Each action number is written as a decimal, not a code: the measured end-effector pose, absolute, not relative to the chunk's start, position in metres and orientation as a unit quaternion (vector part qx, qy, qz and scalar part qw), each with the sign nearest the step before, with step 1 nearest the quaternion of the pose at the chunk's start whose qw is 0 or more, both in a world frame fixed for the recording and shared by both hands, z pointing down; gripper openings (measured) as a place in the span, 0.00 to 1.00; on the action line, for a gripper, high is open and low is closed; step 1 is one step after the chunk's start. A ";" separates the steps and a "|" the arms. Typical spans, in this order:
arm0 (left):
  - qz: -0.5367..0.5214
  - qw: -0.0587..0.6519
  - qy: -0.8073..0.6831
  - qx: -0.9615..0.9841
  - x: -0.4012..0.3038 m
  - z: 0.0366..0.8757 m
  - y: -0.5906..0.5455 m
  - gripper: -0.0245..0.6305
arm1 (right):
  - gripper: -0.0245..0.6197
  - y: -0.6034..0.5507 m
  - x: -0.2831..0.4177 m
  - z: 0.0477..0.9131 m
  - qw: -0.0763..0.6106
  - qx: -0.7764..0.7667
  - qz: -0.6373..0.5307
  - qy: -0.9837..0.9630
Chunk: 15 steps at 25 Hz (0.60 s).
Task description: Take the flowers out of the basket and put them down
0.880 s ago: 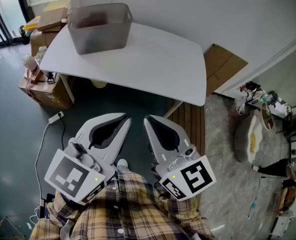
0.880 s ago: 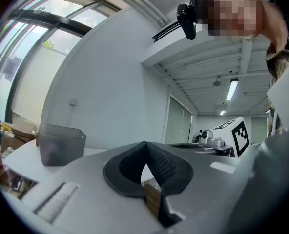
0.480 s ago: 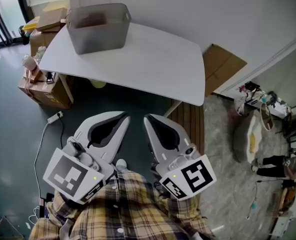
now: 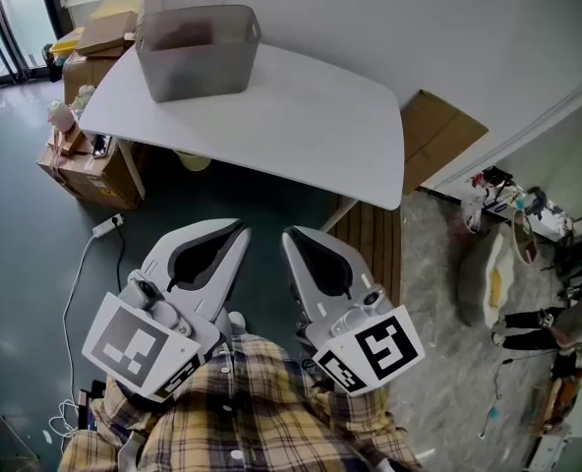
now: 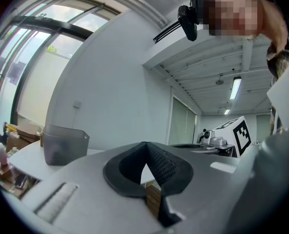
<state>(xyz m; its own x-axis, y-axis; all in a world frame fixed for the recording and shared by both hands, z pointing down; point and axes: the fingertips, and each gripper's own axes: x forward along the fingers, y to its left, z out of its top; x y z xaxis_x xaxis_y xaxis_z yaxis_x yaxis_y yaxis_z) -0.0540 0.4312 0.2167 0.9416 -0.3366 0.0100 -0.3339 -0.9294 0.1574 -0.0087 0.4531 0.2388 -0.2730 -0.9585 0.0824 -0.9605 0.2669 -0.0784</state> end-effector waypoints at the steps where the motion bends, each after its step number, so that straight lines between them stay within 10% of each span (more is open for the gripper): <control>1: -0.008 0.079 -0.172 0.982 -0.055 0.218 0.431 0.06 | 0.05 0.453 -0.009 0.240 0.010 0.602 0.057 -0.797; 15: -0.008 0.085 -0.180 0.980 -0.058 0.225 0.397 0.06 | 0.05 0.419 -0.011 0.249 0.023 0.594 0.061 -0.802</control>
